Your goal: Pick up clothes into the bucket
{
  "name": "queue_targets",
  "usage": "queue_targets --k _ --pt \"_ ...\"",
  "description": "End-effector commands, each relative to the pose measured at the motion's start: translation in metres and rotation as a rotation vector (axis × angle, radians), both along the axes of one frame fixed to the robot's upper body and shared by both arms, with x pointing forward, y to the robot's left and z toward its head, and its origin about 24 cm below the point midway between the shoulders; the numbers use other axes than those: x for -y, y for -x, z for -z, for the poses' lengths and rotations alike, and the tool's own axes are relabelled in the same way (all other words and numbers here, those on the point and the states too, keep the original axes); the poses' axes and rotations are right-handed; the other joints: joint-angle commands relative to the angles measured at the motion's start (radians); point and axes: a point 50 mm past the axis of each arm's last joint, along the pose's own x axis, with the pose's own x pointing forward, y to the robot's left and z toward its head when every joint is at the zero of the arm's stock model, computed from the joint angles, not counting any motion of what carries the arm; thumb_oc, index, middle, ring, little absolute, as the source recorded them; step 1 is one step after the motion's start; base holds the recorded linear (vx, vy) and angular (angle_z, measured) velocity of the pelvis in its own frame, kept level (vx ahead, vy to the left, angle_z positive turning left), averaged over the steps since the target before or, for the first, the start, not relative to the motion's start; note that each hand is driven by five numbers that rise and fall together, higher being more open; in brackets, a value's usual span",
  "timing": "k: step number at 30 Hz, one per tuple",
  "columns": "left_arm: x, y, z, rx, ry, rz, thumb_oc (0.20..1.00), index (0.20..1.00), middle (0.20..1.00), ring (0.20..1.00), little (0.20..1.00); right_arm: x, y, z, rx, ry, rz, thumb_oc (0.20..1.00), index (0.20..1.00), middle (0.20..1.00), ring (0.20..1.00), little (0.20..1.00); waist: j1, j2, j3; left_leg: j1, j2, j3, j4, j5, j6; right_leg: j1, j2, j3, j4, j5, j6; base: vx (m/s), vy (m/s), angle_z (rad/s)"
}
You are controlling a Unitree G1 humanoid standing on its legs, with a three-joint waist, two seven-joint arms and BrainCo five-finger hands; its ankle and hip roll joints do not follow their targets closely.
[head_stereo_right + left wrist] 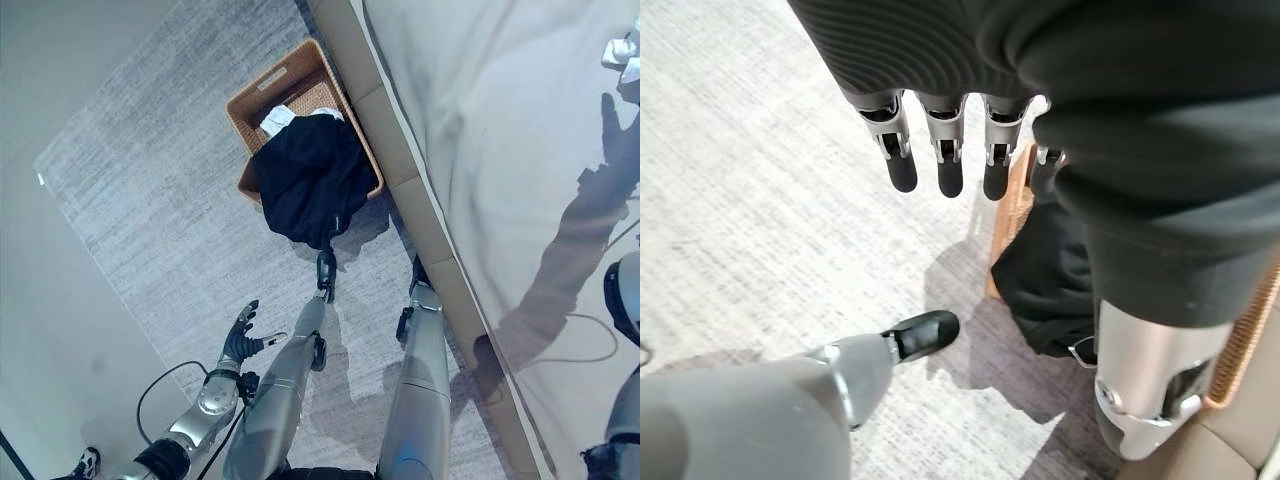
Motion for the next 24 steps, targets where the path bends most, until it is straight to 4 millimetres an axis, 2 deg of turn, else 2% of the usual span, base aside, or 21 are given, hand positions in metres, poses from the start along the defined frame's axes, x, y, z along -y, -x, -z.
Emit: queue_targets --k 1,3,5,7,15,21,24 --pt "-0.025 0.008 0.005 -0.025 -0.025 -0.077 1.000 1.000 1.000 1.000 1.000 0.018 0.025 -0.020 0.015 0.058 0.110 1.000 1.000 1.000 1.000 1.000 0.056 -0.044 -0.005 0.142 0.097 -0.039 0.100 -0.148 -0.113 -0.002 0.018 -0.023 0.100 -0.077 0.035 0.06 -0.075 -0.06" --pt "-0.026 0.011 0.007 -0.031 -0.016 -0.089 1.000 1.000 1.000 1.000 1.000 0.023 0.029 -0.022 0.010 0.053 0.142 1.000 1.000 1.000 1.000 1.000 0.063 -0.041 -0.005 0.136 0.105 -0.048 0.103 -0.151 -0.116 -0.029 0.019 -0.022 0.129 -0.094 0.029 0.06 -0.091 -0.03" --pt "-0.029 0.011 0.006 -0.026 -0.003 -0.109 1.000 1.000 1.000 1.000 1.000 0.019 0.030 -0.031 0.028 0.067 0.143 1.000 1.000 1.000 1.000 1.000 0.064 -0.039 -0.005 0.125 0.112 -0.052 0.095 -0.143 -0.121 -0.049 0.021 -0.019 0.148 -0.104 0.025 0.05 -0.092 0.04" --pt "-0.023 0.011 0.006 -0.029 0.015 -0.098 1.000 1.000 1.000 1.000 1.000 0.030 0.038 -0.026 0.013 0.037 0.182 1.000 1.000 1.000 1.000 1.000 0.067 -0.030 -0.005 0.117 0.118 -0.059 0.087 -0.133 -0.126 -0.070 0.020 -0.019 0.161 -0.112 0.023 0.03 -0.081 0.07" --pt "-0.017 0.013 0.001 -0.006 0.076 -0.092 1.000 1.000 1.000 1.000 1.000 0.026 0.044 -0.045 0.033 0.052 0.188 1.000 1.000 1.000 1.000 1.000 0.072 -0.018 -0.005 0.079 0.130 -0.062 0.069 -0.125 -0.138 -0.175 0.021 -0.002 0.234 -0.137 0.020 0.03 -0.054 0.03" --pt "-0.017 0.016 -0.004 0.016 0.109 -0.101 1.000 1.000 1.000 1.000 1.000 0.027 0.046 -0.046 0.044 0.047 0.199 1.000 1.000 1.000 1.000 1.000 0.068 -0.011 -0.005 0.052 0.129 -0.060 0.069 -0.127 -0.141 -0.233 0.009 0.009 0.278 -0.150 0.017 0.02 -0.028 0.01" --pt "-0.018 0.017 -0.010 0.046 0.121 -0.099 1.000 1.000 1.000 1.000 1.000 0.033 0.048 -0.040 0.035 0.015 0.213 1.000 1.000 1.000 1.000 1.000 0.067 -0.007 -0.005 0.032 0.126 -0.061 0.080 -0.135 -0.140 -0.267 0.012 0.014 0.298 -0.153 0.014 0.01 -0.006 0.01"
